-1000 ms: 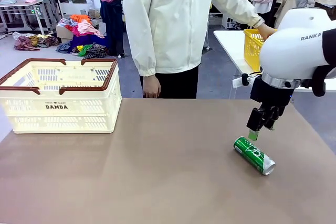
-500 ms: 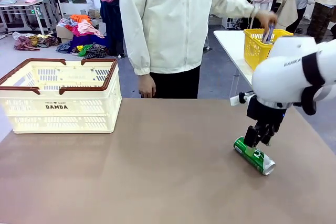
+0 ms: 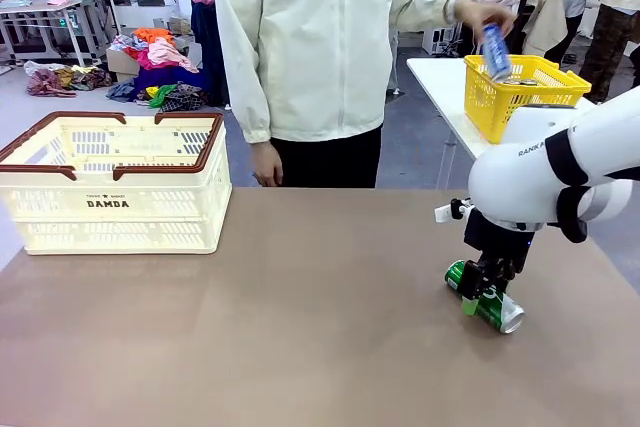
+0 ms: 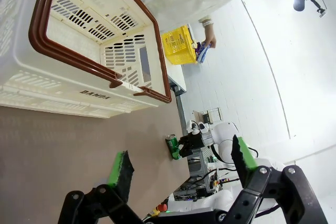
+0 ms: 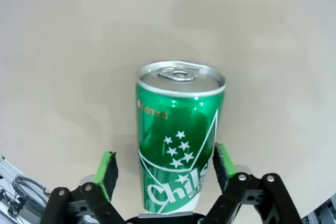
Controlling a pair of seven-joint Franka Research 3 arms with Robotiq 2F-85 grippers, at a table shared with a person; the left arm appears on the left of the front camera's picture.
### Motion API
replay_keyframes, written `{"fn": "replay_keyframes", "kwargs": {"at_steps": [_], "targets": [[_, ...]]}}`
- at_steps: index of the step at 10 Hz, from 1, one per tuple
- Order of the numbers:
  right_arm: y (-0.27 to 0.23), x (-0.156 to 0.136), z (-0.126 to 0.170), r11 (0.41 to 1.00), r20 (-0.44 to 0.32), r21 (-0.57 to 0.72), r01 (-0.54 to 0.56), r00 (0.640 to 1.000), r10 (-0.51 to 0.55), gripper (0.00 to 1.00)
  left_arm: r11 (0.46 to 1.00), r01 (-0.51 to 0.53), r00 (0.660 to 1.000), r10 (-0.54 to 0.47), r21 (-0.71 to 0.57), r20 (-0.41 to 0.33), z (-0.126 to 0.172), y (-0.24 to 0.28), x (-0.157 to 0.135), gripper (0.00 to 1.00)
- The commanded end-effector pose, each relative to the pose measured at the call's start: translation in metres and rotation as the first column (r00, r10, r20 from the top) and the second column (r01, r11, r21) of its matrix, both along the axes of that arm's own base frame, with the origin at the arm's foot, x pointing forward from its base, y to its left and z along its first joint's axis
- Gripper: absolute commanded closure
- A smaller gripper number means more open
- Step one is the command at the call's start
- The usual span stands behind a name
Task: Place the drinks into the Shopping basket.
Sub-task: Pick up one drink and place it into the Shopping basket.
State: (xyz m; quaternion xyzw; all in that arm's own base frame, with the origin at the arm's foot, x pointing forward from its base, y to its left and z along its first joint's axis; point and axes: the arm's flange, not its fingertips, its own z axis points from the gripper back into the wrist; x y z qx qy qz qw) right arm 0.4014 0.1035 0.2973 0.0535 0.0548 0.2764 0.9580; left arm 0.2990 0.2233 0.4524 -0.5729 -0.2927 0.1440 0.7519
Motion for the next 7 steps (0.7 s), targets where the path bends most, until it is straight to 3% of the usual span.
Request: {"fn": "replay_keyframes", "kwargs": {"at_steps": [1,5,6,7], "targets": [[-0.004,-0.001,-0.006,0.998,0.009,0.057,-0.003,1.000,0.002,1.00,1.000,0.010,1.000,-0.010,0.000,0.014,0.002,0.001,-0.001,0.00],[-0.069,-0.033,0.007,0.986,-0.016,0.093,0.139,0.990,-0.138,1.00,1.000,0.010,1.000,-0.010,0.000,0.014,0.002,0.001,-0.001,0.00],[-0.124,-0.054,0.017,0.944,-0.047,0.183,0.276,0.961,-0.272,1.00,1.000,0.010,1.000,-0.010,0.000,0.014,0.002,0.001,-0.001,0.00],[-0.188,-0.085,0.031,0.824,-0.130,0.410,0.391,0.919,-0.371,1.00,1.000,0.010,1.000,-0.010,0.000,0.014,0.002,0.001,-0.001,0.00]]}}
